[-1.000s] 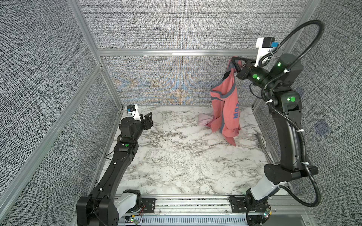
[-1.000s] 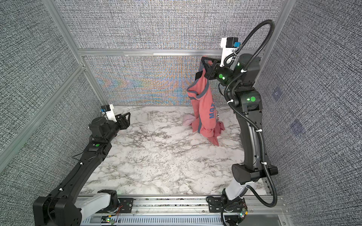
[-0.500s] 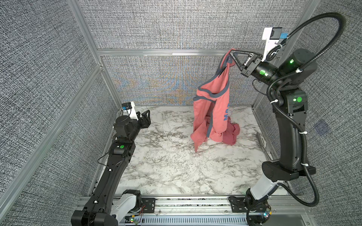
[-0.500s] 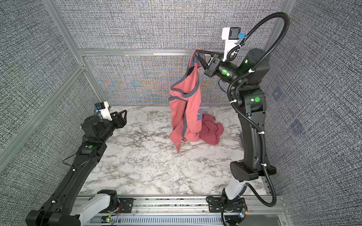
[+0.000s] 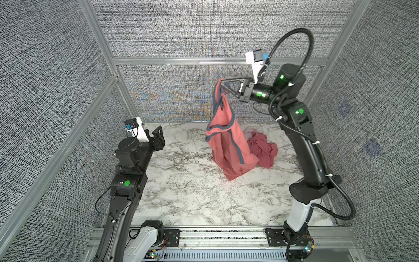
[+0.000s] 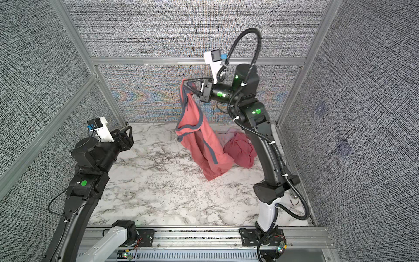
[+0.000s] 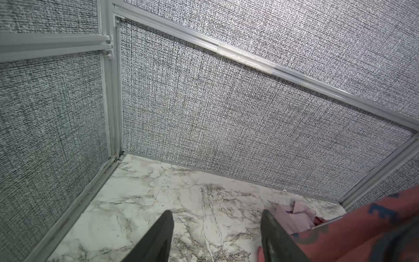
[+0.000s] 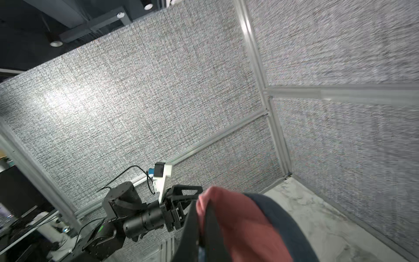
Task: Pick out a specific cloth from the pile
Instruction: 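Swing the held shirt toward the left gripper and lower it onto the table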
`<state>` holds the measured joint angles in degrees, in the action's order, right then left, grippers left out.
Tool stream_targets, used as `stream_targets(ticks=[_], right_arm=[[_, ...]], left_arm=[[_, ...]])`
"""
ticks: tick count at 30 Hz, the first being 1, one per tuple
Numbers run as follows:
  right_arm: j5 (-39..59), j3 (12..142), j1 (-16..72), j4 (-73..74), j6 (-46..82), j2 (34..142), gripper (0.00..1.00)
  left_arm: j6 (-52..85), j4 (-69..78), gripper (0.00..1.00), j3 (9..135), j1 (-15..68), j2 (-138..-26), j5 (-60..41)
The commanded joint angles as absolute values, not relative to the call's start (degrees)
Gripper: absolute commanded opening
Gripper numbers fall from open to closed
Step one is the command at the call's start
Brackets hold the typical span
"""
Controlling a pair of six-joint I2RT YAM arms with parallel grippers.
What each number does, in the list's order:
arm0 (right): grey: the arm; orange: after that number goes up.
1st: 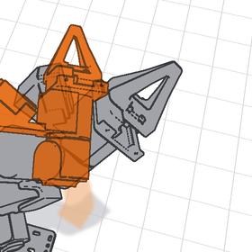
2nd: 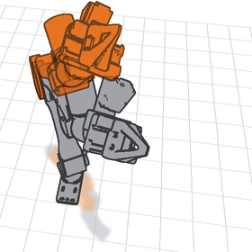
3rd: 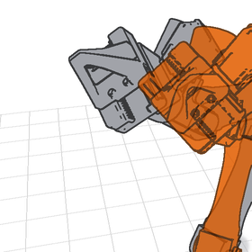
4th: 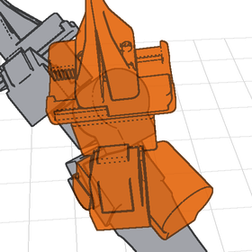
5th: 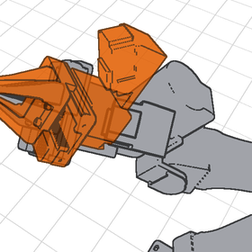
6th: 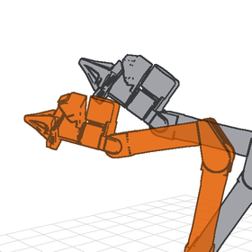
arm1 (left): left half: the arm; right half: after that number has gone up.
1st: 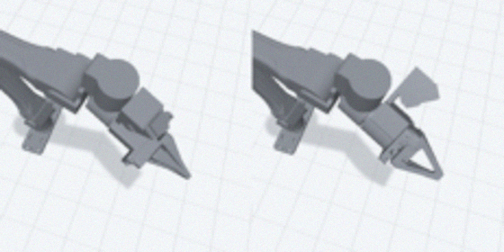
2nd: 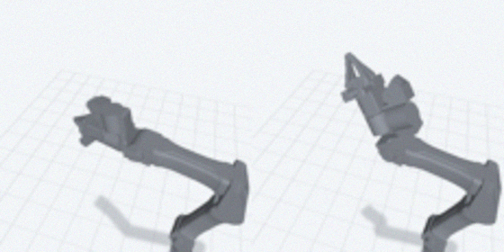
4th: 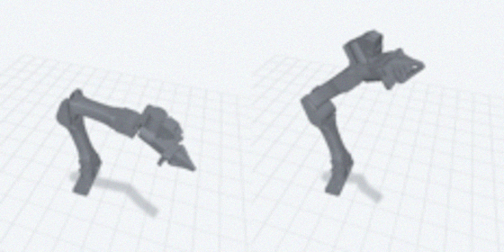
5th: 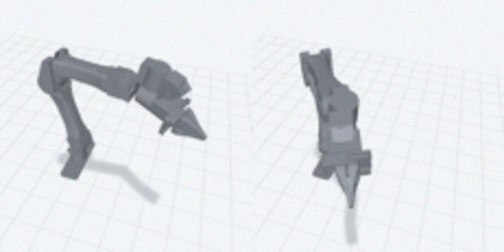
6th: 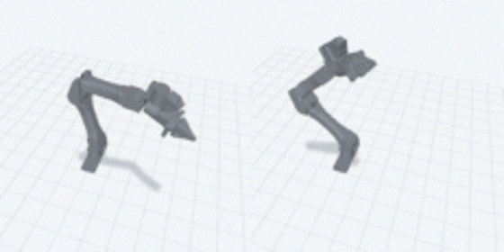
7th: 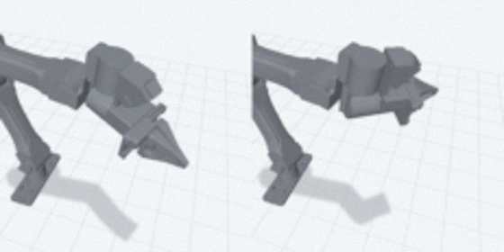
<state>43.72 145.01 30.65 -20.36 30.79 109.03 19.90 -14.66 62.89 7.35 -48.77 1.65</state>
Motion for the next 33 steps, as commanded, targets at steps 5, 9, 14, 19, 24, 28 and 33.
stream_targets(ticks=[5,9,14,19,24,28,33], right_arm=[[42.9,148.7,40.1,-16.3,30.0,118.9,0.00],[41.7,149.9,45.3,-11.7,31.7,126.8,0.00],[40.6,152.7,49.6,-3.8,34.8,137.5,0.00],[36.8,153.6,51.6,1.4,35.6,146.0,0.00],[31.9,153.7,51.6,2.0,36.0,151.5,0.00],[32.4,152.4,51.0,1.6,36.4,152.7,0.62],[33.2,138.7,48.2,7.9,37.1,144.4,0.75]], left_arm=[[19.6,-21.9,0.63,65.7,7.3,-44.9,6.1],[19.0,-24.5,0.64,66.4,7.3,-42.9,7.7],[18.2,-27.2,0.64,67.5,7.3,-41.3,9.3],[17.2,-28.3,0.64,67.6,7.3,-41.4,9.6],[17.1,-27.0,0.64,66.6,7.3,-42.2,8.5],[16.5,-24.6,0.64,65.0,7.3,-43.2,5.4],[16.6,-23.6,0.65,64.5,7.3,-47.3,0.5]])
